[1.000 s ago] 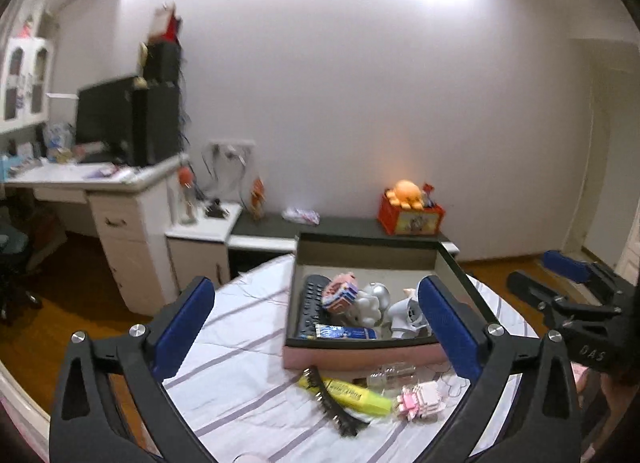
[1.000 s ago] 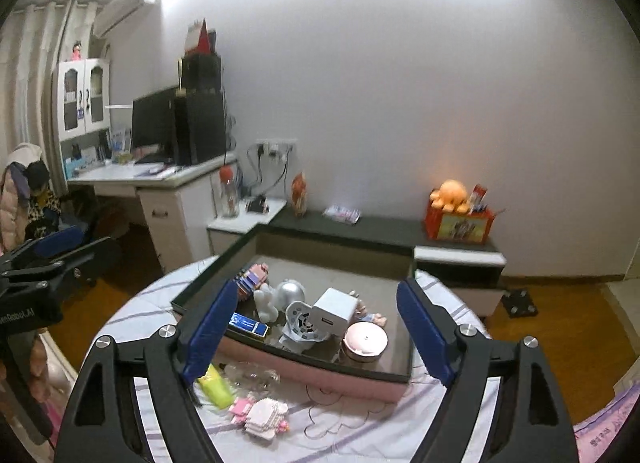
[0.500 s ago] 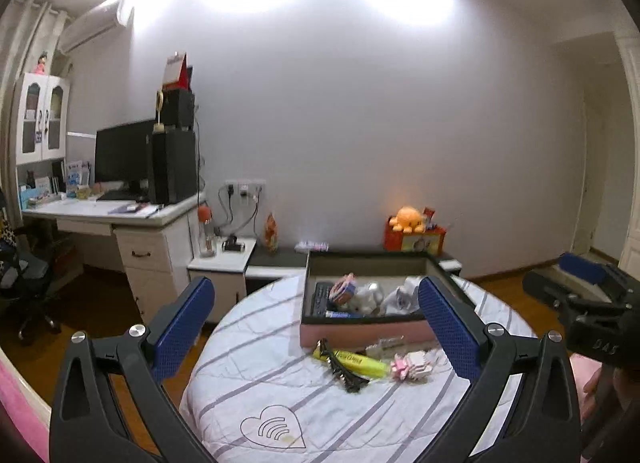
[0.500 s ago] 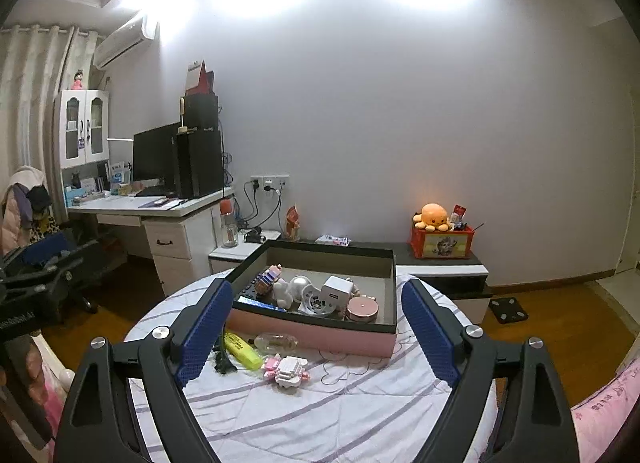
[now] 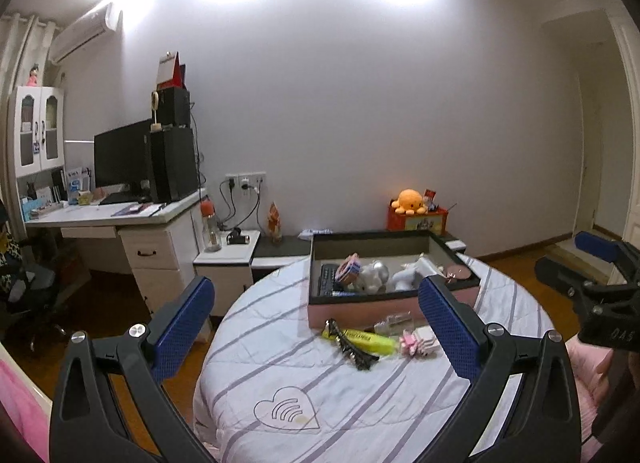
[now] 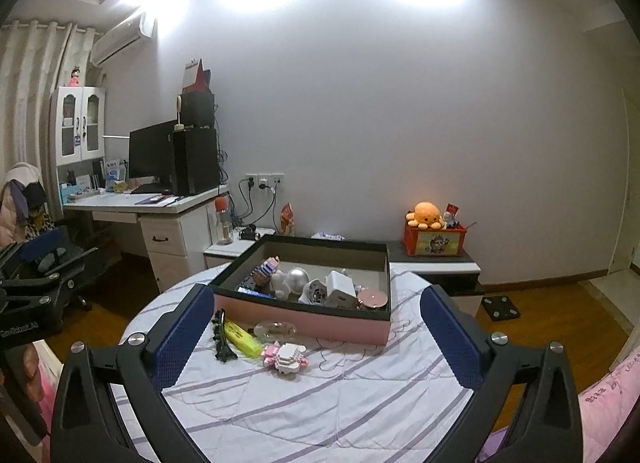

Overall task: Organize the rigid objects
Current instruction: 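Move the right tool to the pink-white block figure while the left tool approaches the hair clip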

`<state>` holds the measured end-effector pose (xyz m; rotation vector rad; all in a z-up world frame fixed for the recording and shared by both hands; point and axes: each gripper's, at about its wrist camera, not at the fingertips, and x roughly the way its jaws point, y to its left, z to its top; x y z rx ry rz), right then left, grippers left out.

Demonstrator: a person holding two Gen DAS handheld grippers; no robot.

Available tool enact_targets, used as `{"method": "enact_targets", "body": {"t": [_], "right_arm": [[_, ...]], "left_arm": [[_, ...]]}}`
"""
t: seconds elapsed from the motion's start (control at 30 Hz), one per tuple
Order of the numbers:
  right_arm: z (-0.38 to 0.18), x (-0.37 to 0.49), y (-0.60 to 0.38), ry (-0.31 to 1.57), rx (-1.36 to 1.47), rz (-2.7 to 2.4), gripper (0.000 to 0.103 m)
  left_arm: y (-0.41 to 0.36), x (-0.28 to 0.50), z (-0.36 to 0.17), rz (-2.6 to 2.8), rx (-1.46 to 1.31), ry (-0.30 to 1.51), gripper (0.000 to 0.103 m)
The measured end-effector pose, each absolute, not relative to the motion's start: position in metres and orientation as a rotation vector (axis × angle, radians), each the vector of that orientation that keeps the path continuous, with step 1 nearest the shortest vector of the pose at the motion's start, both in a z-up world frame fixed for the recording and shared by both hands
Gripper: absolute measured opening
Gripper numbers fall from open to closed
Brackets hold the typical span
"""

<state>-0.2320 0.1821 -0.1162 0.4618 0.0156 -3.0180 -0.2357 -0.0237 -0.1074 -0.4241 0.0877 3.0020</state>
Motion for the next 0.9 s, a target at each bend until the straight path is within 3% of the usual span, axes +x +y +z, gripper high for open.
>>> {"method": "enact_targets", "body": {"t": [0.3, 0.9], "right_arm": [[-0.141, -0.254, 0.182, -0.002, 0.584, -2.988, 0.103], [-0.239, -0.373, 0.145, -0.053, 1.199, -2.758, 0.103]], "left_arm": [[-0.025, -0.26, -0.134, 2.978, -0.564, 0.09, 0.103], [-0.025, -0.313, -0.193, 2.872, -0.905, 0.189, 0.103]]}}
